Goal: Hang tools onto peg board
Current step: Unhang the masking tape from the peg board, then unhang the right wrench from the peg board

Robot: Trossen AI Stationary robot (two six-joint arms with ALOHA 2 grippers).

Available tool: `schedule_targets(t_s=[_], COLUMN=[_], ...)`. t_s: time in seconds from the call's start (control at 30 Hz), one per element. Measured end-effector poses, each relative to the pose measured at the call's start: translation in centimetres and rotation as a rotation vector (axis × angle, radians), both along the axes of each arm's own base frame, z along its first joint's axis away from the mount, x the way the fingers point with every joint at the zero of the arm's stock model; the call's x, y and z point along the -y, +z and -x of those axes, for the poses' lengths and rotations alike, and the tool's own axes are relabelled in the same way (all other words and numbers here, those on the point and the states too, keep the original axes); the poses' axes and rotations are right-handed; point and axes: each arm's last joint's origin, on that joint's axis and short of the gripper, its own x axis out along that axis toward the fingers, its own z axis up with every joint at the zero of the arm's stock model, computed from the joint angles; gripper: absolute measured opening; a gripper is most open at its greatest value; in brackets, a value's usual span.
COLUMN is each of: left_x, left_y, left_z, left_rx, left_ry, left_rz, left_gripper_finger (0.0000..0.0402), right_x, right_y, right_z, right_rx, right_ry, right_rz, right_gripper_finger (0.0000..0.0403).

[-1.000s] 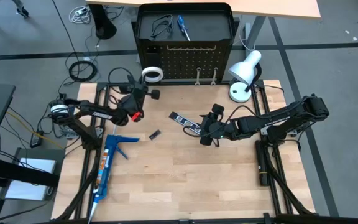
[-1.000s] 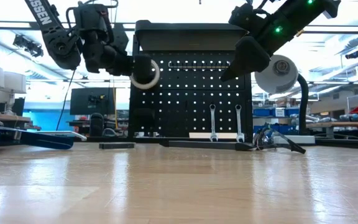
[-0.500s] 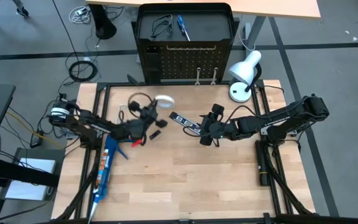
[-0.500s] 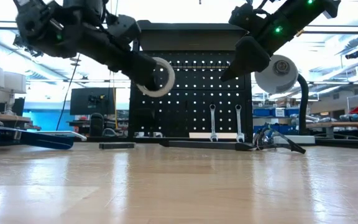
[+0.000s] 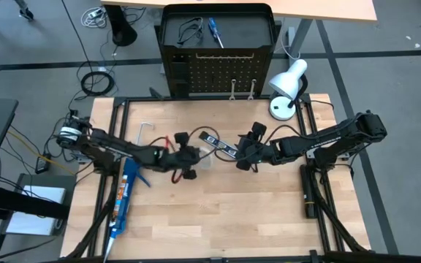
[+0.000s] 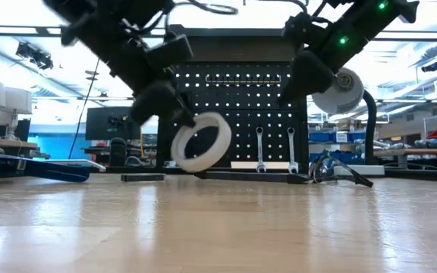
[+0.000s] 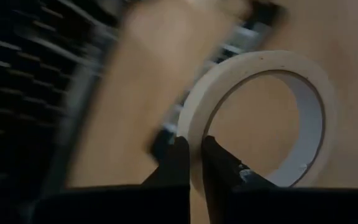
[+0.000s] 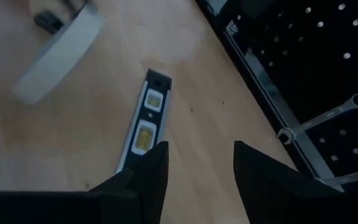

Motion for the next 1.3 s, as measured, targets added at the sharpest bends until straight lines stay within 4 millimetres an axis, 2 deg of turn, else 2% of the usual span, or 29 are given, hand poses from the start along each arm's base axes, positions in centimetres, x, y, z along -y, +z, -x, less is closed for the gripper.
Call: schedule_targets(t_s=[0.1,0.23,0.43,0.53,0.7,0.8,0.93,1.13,1.3], left_x=[-0.4,-0.9,-1.7,-2.2,-2.2,-2.2,-2.2,-2.4,-2.6], left_y=[1.0,2.0,2.0,1.2,-1.9,-3.4,-4.1,-3.5,-1.1], left_z=[-0.5,-1.3,-1.5,-1.8,-2.7,-3.1,-3.2,-3.4,-3.8], left_rx=[-0.08,-0.067,-0.067,-0.099,-0.187,-0.222,-0.239,-0.221,-0.165], left_ry=[-0.068,-0.164,-0.309,-0.308,-0.27,-0.218,-0.195,-0.21,-0.187], left_rz=[0.161,0.285,0.446,0.475,0.471,0.423,0.391,0.296,0.196], left_gripper_finger=[0.0014,0.0014,0.0015,0.0015,0.0021,0.0048,0.0115,0.0214,0.0241], right_x=[-0.1,-0.1,-0.1,-0.4,-1.1,-1.4,-1.7,-1.7,-1.5], right_y=[0.2,0.4,1.0,2.0,5.2,7.1,8.7,9.1,9.0], right_z=[-0.2,-0.4,-0.6,-1.0,-1.8,-2.1,-2.4,-2.5,-2.5], right_rx=[0.04,0.07,0.102,0.142,0.224,0.263,0.308,0.333,0.354], right_ry=[-0.011,-0.002,0.006,0.01,0.001,-0.014,-0.002,-0.011,-0.064], right_rz=[-0.017,-0.012,-0.01,-0.058,-0.095,-0.081,-0.077,-0.089,-0.092], right_gripper_finger=[0.0183,0.0183,0.0183,0.0183,0.0183,0.0183,0.0183,0.0183,0.0183])
